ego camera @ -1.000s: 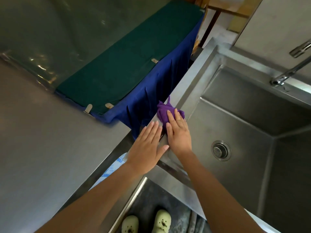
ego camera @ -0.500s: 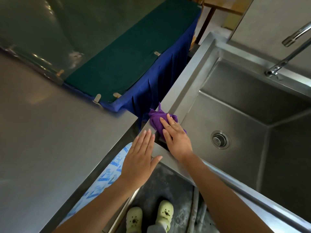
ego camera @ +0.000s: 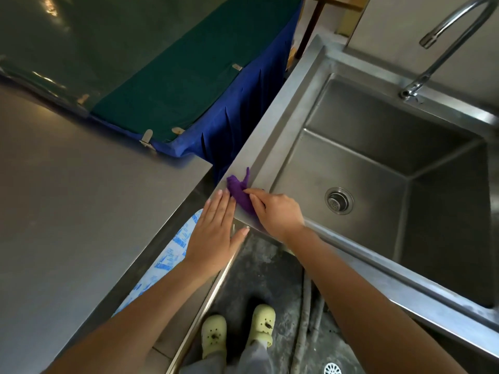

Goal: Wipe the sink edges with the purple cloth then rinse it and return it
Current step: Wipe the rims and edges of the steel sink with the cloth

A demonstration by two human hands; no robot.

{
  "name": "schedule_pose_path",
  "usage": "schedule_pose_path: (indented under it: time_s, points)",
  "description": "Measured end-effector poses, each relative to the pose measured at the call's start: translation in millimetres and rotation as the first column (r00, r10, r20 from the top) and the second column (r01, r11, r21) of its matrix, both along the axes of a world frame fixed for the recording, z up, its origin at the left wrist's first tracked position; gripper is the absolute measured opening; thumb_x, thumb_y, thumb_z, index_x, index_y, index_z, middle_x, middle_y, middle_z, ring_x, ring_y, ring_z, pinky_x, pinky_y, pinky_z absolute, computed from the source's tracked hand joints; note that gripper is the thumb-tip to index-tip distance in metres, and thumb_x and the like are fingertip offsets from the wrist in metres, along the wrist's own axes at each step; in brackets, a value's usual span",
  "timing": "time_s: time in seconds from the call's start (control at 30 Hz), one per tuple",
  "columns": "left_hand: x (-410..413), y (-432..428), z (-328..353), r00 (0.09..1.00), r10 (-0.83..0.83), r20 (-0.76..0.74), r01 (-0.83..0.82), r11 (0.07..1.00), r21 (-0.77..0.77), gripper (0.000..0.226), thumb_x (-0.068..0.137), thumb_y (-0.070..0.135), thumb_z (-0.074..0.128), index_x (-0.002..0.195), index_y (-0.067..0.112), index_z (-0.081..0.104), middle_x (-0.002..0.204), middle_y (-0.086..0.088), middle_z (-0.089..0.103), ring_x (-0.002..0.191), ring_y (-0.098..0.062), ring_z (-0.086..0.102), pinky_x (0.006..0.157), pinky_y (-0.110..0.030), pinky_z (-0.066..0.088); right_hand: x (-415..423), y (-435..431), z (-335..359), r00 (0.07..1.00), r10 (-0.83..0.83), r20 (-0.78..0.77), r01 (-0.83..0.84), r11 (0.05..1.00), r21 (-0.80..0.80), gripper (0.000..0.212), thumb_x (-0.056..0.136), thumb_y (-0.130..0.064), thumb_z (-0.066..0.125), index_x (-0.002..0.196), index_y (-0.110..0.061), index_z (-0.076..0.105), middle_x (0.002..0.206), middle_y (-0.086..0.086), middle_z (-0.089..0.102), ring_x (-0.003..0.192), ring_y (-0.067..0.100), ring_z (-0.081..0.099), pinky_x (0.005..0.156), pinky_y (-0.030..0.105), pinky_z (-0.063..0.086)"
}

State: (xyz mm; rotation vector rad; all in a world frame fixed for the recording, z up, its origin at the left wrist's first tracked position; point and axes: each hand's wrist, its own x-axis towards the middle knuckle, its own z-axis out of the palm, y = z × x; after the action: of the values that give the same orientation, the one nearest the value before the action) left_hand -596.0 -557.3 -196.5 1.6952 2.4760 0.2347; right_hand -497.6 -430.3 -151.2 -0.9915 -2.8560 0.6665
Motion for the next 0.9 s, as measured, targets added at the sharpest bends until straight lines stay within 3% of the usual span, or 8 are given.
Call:
schedule_pose_path:
  time_s: [0.07, 0.2, 0.33, 0.53, 0.6, 0.7, 0.77, 0.9]
  points:
    - [-0.1, -0.7, -1.3, 1.000, 0.001, -0.005, -0.001, 1.000, 0.003, 0.076, 0.097, 0.055, 0.010, 0.141, -0.002, 0.034, 0.150, -0.019, 0.033, 0.142, -0.024, 0.017, 0.117, -0.036, 0.008, 4.8, -8.1, 2.3, 0.996, -0.051, 0.078, 0.043, 0.995, 0.092, 0.034, 0.100, -0.033, 0.032, 0.127, -0.029, 0.052, 0.089, 0.008, 0.070, 0.078, 0.029, 0.065, 0.062, 0.031, 0.047]
    - [0.4, -2.0, -5.3, 0.999, 0.006, -0.042, -0.005, 1.000, 0.015, 0.075, 0.097, 0.056, 0.008, 0.145, 0.001, 0.026, 0.154, -0.016, 0.026, 0.144, -0.027, 0.018, 0.117, -0.036, 0.007, 33.1, -30.5, -7.5, 0.980, -0.163, 0.113, 0.108, 0.916, 0.386, 0.013, 0.081, -0.021, 0.068, 0.091, -0.014, 0.064, 0.064, 0.000, 0.065, 0.047, 0.017, 0.058, 0.041, 0.022, 0.035]
    - [-0.2, -2.1, -9.8, 0.999, 0.007, -0.043, -0.005, 0.999, 0.052, 0.072, 0.097, 0.055, 0.008, 0.146, 0.003, 0.022, 0.154, -0.016, 0.025, 0.144, -0.027, 0.019, 0.117, -0.037, 0.007, 57.3, -34.6, -20.3, 0.974, -0.225, -0.019, 0.215, 0.897, 0.386, 0.028, 0.090, -0.023, 0.041, 0.101, -0.010, 0.064, 0.084, 0.004, 0.070, 0.069, 0.024, 0.065, 0.062, 0.032, 0.050]
    - [1.8, 2.4, -7.7, 0.999, 0.020, 0.028, -0.023, 0.992, 0.121, 0.069, 0.098, 0.050, 0.010, 0.142, 0.002, 0.032, 0.151, -0.018, 0.032, 0.142, -0.028, 0.024, 0.117, -0.035, 0.006, 37.2, -35.4, -25.5, 0.888, -0.457, -0.050, 0.450, 0.841, 0.298, 0.025, 0.089, -0.025, 0.043, 0.101, -0.011, 0.060, 0.088, 0.010, 0.065, 0.075, 0.030, 0.055, 0.067, 0.038, 0.044]
    - [2.0, 2.3, -7.7, 0.999, 0.020, 0.041, -0.025, 0.991, 0.134, 0.067, 0.099, 0.047, 0.011, 0.141, 0.002, 0.035, 0.150, -0.017, 0.033, 0.142, -0.028, 0.025, 0.117, -0.036, 0.009, 25.1, -37.8, -25.1, 0.915, -0.400, -0.055, 0.397, 0.870, 0.292, 0.039, 0.088, -0.028, 0.035, 0.119, -0.016, 0.056, 0.100, 0.009, 0.065, 0.082, 0.030, 0.057, 0.072, 0.039, 0.046]
    - [1.3, 1.6, -9.0, 0.999, 0.013, 0.037, -0.018, 0.989, 0.147, 0.065, 0.100, 0.045, 0.009, 0.142, 0.003, 0.036, 0.150, -0.015, 0.034, 0.142, -0.026, 0.025, 0.117, -0.036, 0.010, 2.1, -33.8, -20.1, 0.971, -0.239, -0.008, 0.237, 0.959, 0.155, 0.042, 0.095, -0.032, 0.031, 0.133, -0.023, 0.046, 0.129, 0.002, 0.056, 0.111, 0.025, 0.052, 0.096, 0.042, 0.040]
    - [1.6, 2.1, -10.5, 0.999, 0.019, 0.045, -0.025, 0.987, 0.157, 0.065, 0.101, 0.045, 0.008, 0.142, 0.003, 0.036, 0.151, -0.015, 0.034, 0.143, -0.025, 0.024, 0.117, -0.036, 0.010, -8.1, -26.9, -18.0, 0.977, -0.214, -0.015, 0.214, 0.973, 0.088, 0.041, 0.097, -0.038, 0.033, 0.133, -0.022, 0.047, 0.131, -0.001, 0.055, 0.118, 0.022, 0.048, 0.103, 0.039, 0.032]
    - [6.2, 3.3, -9.7, 0.997, 0.063, 0.052, -0.070, 0.986, 0.148, 0.067, 0.100, 0.046, 0.007, 0.142, 0.001, 0.036, 0.151, -0.016, 0.033, 0.143, -0.025, 0.022, 0.118, -0.039, 0.012, -10.3, -24.4, -21.2, 0.973, -0.224, -0.055, 0.228, 0.971, 0.077, 0.037, 0.097, -0.037, 0.037, 0.122, -0.017, 0.056, 0.118, 0.002, 0.060, 0.106, 0.023, 0.050, 0.099, 0.037, 0.034]
